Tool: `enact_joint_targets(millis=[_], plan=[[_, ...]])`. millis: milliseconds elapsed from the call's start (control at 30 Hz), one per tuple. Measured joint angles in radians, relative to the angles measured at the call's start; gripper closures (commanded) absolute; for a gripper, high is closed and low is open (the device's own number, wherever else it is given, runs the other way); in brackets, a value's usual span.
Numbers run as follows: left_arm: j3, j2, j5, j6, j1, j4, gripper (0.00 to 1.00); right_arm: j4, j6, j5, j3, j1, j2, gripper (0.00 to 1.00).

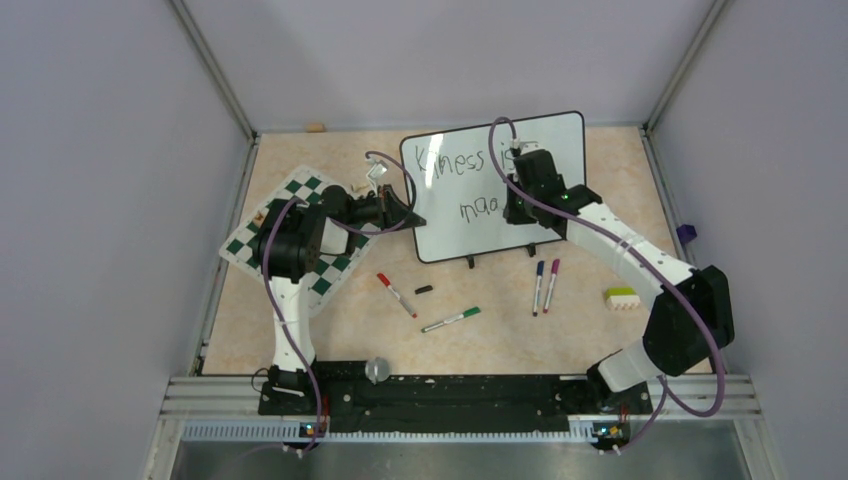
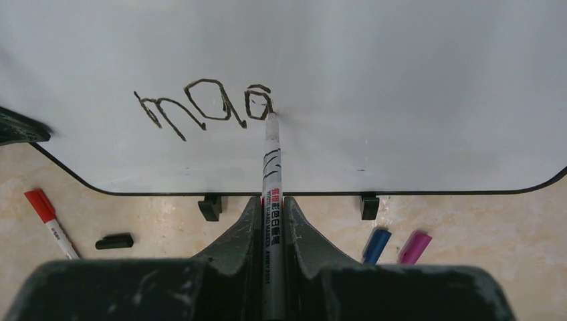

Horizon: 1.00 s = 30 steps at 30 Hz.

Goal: Write a sentence on the whiteboard

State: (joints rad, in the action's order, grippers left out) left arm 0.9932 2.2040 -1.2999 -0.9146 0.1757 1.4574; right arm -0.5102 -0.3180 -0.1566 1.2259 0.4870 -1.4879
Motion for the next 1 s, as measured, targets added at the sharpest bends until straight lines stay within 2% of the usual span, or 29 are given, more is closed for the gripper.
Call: enact_joint_targets(millis=[1000], plan=[[0.000,0.000,-0.002,0.000,0.000,0.001,1.00,0.029,-0.002,0.091,-0.056,-0.002,0.020,1.00]])
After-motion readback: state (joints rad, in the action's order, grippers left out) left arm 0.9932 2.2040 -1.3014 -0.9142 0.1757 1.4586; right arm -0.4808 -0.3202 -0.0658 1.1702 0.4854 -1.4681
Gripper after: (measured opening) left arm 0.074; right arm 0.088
